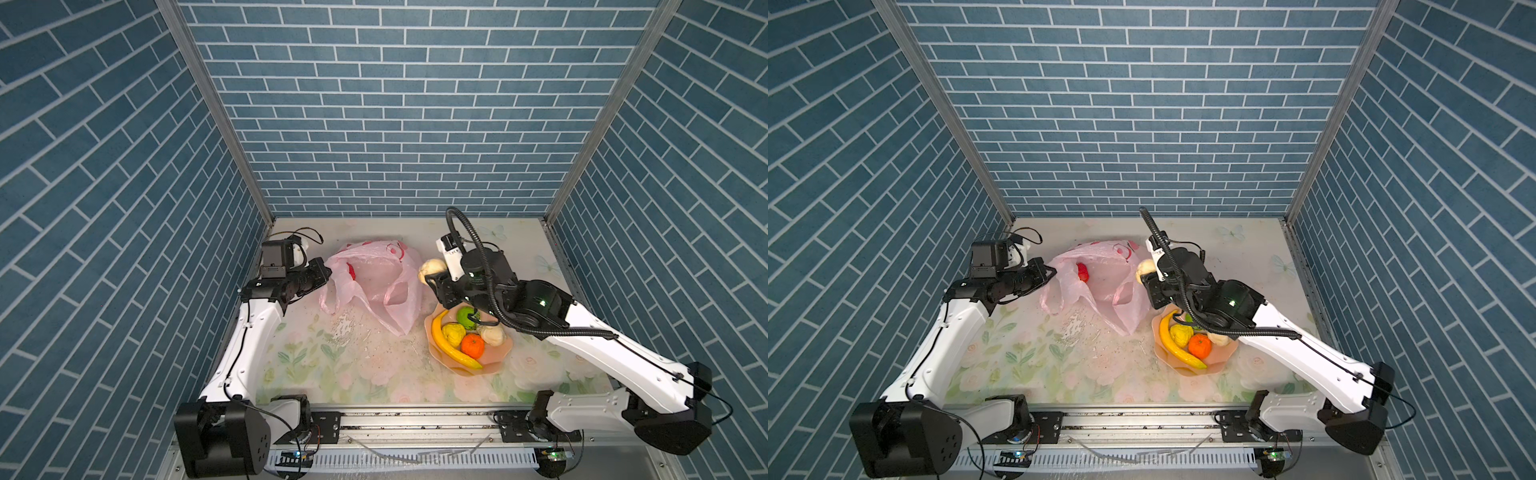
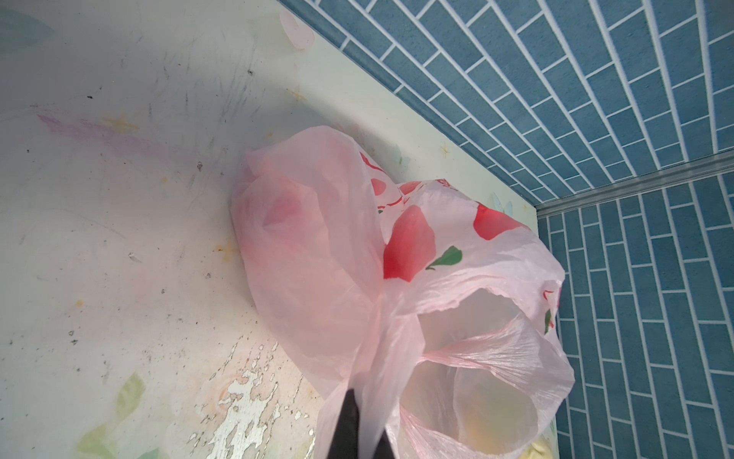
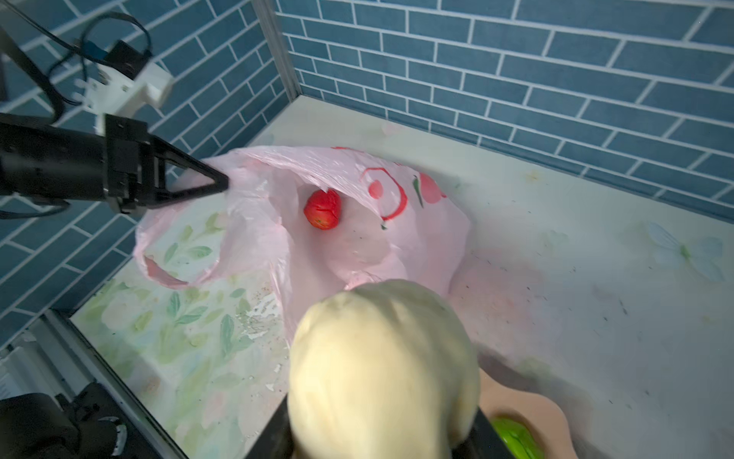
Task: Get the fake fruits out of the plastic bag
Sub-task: 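Carry the cream fruit over the peach bowl with the right gripper, then lower the cream fruit into the bowl and open the right gripper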
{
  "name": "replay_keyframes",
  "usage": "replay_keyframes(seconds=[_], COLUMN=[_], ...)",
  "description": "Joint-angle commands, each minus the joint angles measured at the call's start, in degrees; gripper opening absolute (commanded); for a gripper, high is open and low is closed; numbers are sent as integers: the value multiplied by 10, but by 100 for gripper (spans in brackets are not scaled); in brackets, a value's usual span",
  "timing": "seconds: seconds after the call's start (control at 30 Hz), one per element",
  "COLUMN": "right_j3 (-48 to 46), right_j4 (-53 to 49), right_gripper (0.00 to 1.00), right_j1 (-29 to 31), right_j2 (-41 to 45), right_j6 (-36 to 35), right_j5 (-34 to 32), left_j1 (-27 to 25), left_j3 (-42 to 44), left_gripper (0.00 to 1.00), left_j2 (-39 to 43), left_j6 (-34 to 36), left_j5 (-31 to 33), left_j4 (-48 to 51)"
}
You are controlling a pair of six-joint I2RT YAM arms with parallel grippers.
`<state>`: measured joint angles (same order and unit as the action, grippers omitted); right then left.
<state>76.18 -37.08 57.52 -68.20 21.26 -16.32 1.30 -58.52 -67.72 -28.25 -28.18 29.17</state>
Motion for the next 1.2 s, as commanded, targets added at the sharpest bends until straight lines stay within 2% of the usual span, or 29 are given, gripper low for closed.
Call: replay_keyframes(seconds=[0.0, 0.3, 0.87, 1.03, 1.17], right_j3=[-69, -189, -266, -275, -276], right_j4=[-53, 37, 125, 126, 123], right_gripper=[16, 16, 18, 24, 35], right_j1=[-27, -74, -100, -101, -101], right_j2=[16, -8, -80, -81, -78], right_j6=[38, 43, 69, 73, 73], right_j5=[-26, 8, 46, 44, 39], left_j1=[-2, -2, -2, -2, -2], left_j3=[-14, -17, -23, -21, -20], left_gripper=[0, 0, 0, 0, 0], left_j2=[2, 2, 3, 3, 4], left_j6=[13, 22, 45, 44, 44], left_j5=[-4, -6, -4, -4, -5], left_j4=[15, 41, 77, 77, 76])
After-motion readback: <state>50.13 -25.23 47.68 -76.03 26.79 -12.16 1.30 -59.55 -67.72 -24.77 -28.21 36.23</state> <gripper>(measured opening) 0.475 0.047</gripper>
